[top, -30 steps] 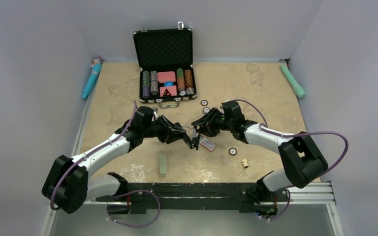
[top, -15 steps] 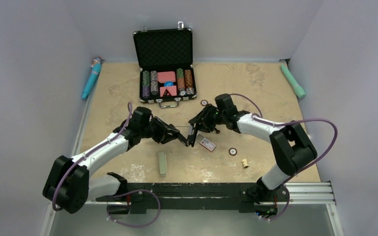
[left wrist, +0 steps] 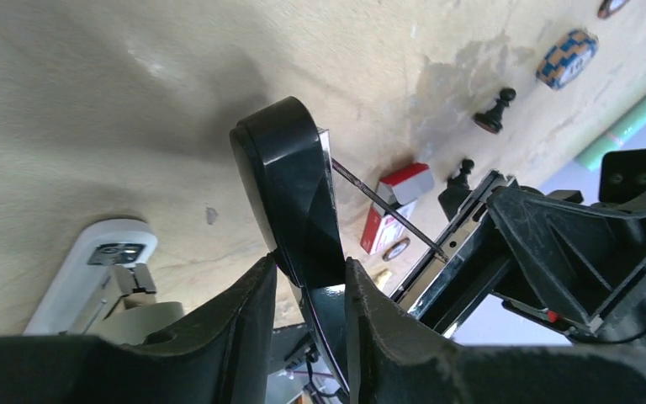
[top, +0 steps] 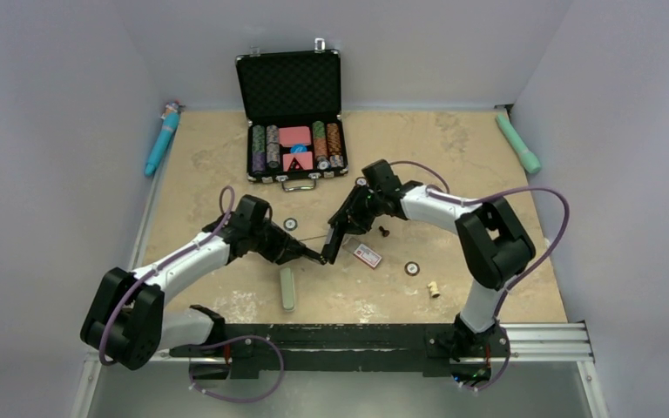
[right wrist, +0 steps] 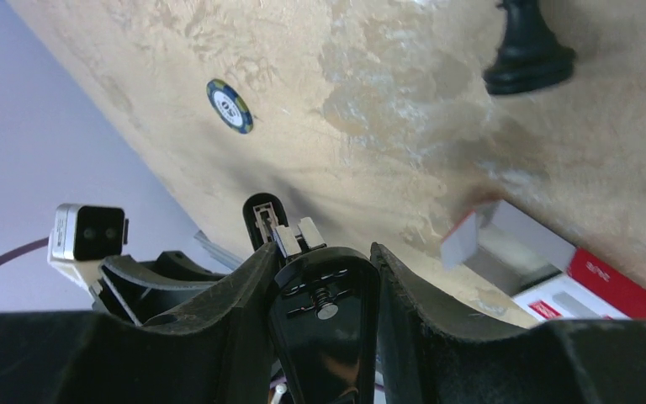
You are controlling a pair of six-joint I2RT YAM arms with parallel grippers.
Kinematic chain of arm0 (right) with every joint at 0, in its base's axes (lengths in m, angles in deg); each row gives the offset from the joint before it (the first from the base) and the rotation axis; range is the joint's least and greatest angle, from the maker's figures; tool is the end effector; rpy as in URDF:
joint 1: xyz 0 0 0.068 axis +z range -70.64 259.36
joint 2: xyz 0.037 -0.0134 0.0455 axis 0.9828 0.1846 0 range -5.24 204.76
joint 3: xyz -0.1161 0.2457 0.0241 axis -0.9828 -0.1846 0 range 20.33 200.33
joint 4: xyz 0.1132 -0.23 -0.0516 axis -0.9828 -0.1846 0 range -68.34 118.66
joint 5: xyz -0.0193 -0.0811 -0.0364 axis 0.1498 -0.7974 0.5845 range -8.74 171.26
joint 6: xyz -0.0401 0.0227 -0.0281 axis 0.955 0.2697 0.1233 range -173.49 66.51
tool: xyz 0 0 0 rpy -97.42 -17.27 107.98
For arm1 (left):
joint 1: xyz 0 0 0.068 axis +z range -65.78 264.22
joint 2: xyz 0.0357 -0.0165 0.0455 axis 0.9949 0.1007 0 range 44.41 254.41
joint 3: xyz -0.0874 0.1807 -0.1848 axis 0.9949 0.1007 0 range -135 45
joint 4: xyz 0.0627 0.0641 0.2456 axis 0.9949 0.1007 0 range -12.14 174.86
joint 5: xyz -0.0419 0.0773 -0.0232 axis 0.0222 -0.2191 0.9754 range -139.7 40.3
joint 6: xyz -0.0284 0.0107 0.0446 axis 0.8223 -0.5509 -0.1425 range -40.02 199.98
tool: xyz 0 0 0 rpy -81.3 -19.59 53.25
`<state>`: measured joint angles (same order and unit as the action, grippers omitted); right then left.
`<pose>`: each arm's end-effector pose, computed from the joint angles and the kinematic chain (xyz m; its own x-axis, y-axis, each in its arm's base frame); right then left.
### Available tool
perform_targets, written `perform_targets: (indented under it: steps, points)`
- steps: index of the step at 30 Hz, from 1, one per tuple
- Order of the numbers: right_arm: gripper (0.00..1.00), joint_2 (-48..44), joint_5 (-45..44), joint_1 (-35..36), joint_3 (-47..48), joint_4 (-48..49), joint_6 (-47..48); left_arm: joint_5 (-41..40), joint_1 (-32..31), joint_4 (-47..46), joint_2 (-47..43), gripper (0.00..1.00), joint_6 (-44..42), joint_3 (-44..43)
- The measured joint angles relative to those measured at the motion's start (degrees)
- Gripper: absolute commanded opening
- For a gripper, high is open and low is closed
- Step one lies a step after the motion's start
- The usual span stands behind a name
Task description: Unload the staples from the stapler
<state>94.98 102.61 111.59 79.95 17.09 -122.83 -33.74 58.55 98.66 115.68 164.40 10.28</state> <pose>0.2957 0.2017 0.1747 -0.8773 0.4771 0.0527 0.3832 0.6302 0.6753 0.1995 -0.1068 0.1747 -0.6212 -0.7632 0.1779 -0.7018 0.4409 -0.5595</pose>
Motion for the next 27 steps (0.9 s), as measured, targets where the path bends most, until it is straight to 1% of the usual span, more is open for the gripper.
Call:
perform_targets:
  steps: [7, 13, 16, 17, 21, 27]
  points:
    - [0.0, 8.4, -1.4, 1.0, 12.3, -10.7, 2.3, -3.2, 1.0, 2.8, 0.0, 0.0, 0.4, 0.0]
    - [0.0, 14.0, -7.4, -0.1, 22.5, -20.4, 5.2, -3.1, 1.4, 4.7, -0.6, 0.0, -0.5, -0.7]
    - [0.0, 15.6, -12.0, -0.7, 26.6, -22.7, 5.2, -2.8, 1.3, 9.4, -0.4, 0.0, -2.1, -0.5]
    - [0.0, 16.0, -14.6, -1.0, 27.6, -23.1, 5.5, -2.7, 1.3, 10.7, -0.3, 0.0, -2.5, -0.2]
    - [0.0, 17.7, -19.8, -2.2, 29.8, -25.5, 5.9, -2.6, 1.3, 12.8, 0.7, 0.0, -3.2, -0.2]
    - [0.0, 18.1, -20.9, -1.5, 30.8, -26.2, 7.5, -2.4, 1.3, 14.3, 1.3, 0.0, -4.6, -0.4]
